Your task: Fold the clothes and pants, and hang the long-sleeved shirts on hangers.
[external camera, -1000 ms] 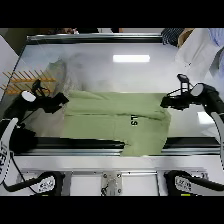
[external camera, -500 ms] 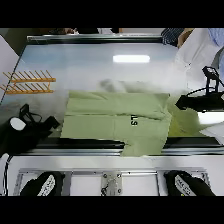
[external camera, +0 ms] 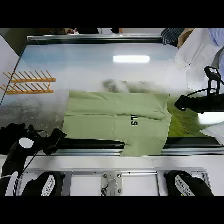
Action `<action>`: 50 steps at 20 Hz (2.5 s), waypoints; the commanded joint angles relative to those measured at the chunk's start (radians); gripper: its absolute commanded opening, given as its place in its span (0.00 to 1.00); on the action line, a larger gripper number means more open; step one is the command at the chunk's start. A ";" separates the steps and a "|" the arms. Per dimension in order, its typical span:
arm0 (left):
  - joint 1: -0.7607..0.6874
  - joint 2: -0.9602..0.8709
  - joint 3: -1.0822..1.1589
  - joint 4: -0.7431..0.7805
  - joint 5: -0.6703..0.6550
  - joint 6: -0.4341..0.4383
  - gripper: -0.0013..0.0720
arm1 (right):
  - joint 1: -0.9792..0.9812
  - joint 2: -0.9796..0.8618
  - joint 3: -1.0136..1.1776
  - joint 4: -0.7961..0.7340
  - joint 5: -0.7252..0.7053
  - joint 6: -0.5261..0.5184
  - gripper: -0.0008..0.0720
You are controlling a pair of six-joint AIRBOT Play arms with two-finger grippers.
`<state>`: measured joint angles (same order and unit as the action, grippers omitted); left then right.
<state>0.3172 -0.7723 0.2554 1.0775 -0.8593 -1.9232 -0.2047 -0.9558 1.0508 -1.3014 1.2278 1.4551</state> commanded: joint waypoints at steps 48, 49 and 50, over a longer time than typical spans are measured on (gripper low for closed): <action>-0.186 0.039 0.163 0.189 -0.273 0.155 0.03 | 0.158 0.124 -0.530 -0.005 0.182 0.086 0.03; -0.198 0.090 0.163 0.216 -0.334 0.155 0.03 | 0.158 0.159 -0.530 -0.006 0.223 0.086 0.03; -0.215 0.143 0.163 0.233 -0.380 0.154 0.03 | 0.157 0.196 -0.529 -0.008 0.254 0.087 0.03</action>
<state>0.1120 -0.7601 0.4183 1.2072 -1.0283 -1.7908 -0.0486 -0.8539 0.5068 -1.2709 1.3411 1.5410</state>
